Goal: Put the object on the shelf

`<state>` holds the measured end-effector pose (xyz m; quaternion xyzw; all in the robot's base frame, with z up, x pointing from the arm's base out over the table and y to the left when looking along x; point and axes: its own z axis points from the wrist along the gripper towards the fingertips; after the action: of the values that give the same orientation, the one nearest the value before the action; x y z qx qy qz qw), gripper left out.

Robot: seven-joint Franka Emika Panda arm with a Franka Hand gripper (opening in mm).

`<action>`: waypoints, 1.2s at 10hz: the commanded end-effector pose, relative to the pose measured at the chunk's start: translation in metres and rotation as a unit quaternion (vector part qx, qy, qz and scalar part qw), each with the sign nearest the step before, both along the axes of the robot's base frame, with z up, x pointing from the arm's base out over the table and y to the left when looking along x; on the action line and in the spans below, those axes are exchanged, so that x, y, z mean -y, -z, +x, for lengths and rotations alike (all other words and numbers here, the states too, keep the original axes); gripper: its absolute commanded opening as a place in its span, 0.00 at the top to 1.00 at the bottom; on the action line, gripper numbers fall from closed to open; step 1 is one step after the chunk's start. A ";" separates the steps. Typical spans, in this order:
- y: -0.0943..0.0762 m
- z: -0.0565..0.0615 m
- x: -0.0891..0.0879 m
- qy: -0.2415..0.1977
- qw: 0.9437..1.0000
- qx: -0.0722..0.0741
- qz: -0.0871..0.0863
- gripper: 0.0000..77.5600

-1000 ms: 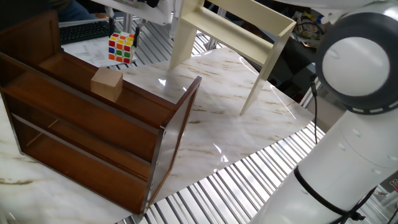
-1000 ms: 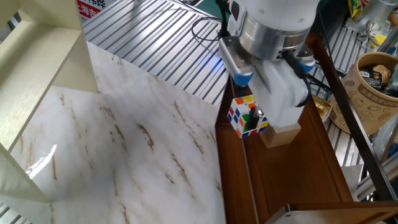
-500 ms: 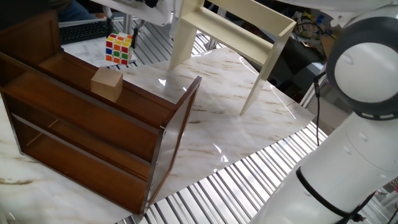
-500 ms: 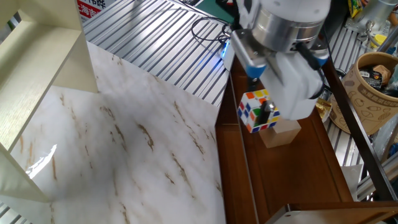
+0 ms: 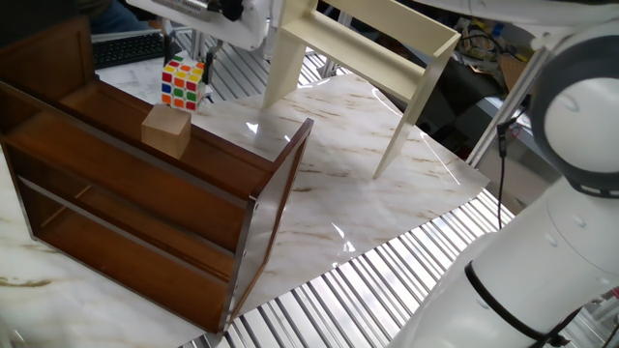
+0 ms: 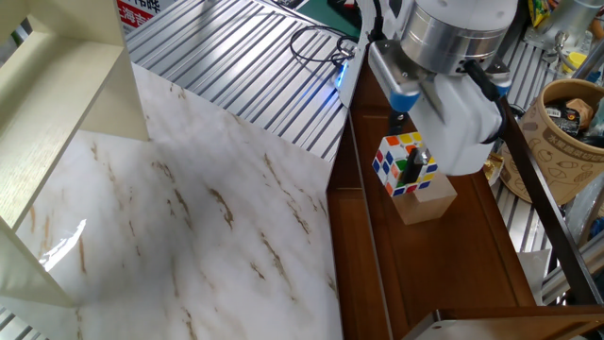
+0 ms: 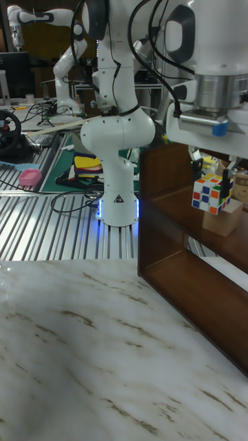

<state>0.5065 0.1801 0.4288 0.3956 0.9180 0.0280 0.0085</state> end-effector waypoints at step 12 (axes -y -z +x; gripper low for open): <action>-0.002 -0.004 -0.001 -0.012 1.000 0.017 -0.022 0.99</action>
<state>0.5030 0.1801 0.4269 0.3921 0.9194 0.0140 0.0270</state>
